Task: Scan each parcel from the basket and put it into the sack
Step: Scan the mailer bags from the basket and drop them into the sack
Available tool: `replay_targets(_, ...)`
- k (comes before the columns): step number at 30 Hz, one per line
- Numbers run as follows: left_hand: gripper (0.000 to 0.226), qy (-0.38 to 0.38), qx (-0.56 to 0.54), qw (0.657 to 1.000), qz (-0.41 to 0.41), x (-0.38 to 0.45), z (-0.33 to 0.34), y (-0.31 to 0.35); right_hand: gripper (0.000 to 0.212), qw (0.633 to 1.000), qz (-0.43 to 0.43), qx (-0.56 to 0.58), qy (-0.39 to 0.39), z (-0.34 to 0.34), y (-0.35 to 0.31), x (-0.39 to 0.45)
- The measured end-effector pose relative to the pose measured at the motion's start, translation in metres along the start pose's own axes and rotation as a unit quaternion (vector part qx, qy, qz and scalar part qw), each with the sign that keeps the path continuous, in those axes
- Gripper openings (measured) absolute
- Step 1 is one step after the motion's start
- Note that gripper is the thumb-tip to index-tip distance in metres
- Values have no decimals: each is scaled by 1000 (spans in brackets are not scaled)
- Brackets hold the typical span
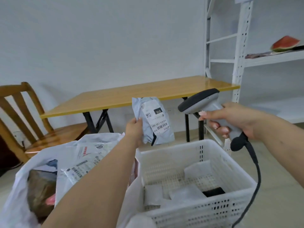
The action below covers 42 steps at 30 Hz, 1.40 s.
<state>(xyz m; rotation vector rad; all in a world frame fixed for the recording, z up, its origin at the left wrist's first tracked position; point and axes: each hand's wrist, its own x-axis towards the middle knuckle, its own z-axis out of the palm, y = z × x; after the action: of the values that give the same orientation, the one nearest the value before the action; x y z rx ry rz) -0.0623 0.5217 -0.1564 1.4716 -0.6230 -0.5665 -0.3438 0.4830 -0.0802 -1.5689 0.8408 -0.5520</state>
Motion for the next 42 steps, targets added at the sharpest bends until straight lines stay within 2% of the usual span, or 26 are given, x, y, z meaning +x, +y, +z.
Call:
replay_targets(3,22,21,-6,1000,8,0,-11,10,26,1000,-7,-18,-7,9,-5,-9)
replay_targets(8,21,30,2,1000,0,5,-26,18,30,999,-27,-26,-8,16,-14,-16)
replay_targets(15,30,50,4,999,-12,12,-44,12,32,999,-30,-24,-6,25,-22,-16)
replay_targets(22,17,71,8,997,-37,23,-70,5,25,998,-42,-27,-29,45,-28,-8)
replay_targets(25,13,68,-1,997,-37,25,-83,2,27,998,-39,-37,-37,56,-29,-4)
replay_targets(28,19,91,1,996,-26,26,-99,1,31,997,-39,-34,-54,69,-33,2)
replay_targets(30,20,111,18,994,-13,25,-117,5,55,996,-48,-23,-66,80,-34,11)
replay_targets(32,21,145,71,987,-10,27,-147,7,71,995,-50,-16,-80,95,-33,23)
replay_targets(34,24,185,171,967,-29,28,-186,11,65,994,-41,-5,-99,111,-29,36)
replay_targets(36,14,219,326,917,-67,31,-218,12,52,993,-30,3,-113,125,-22,49)
replay_targets(38,43,254,441,856,-90,38,-230,8,46,993,-15,7,-114,131,-10,63)
replay_targets(39,50,256,458,848,-71,41,-225,4,44,994,-6,7,-111,131,-2,71)
replay_targets(42,42,177,416,889,65,50,-171,-12,44,995,36,16,-95,122,27,94)
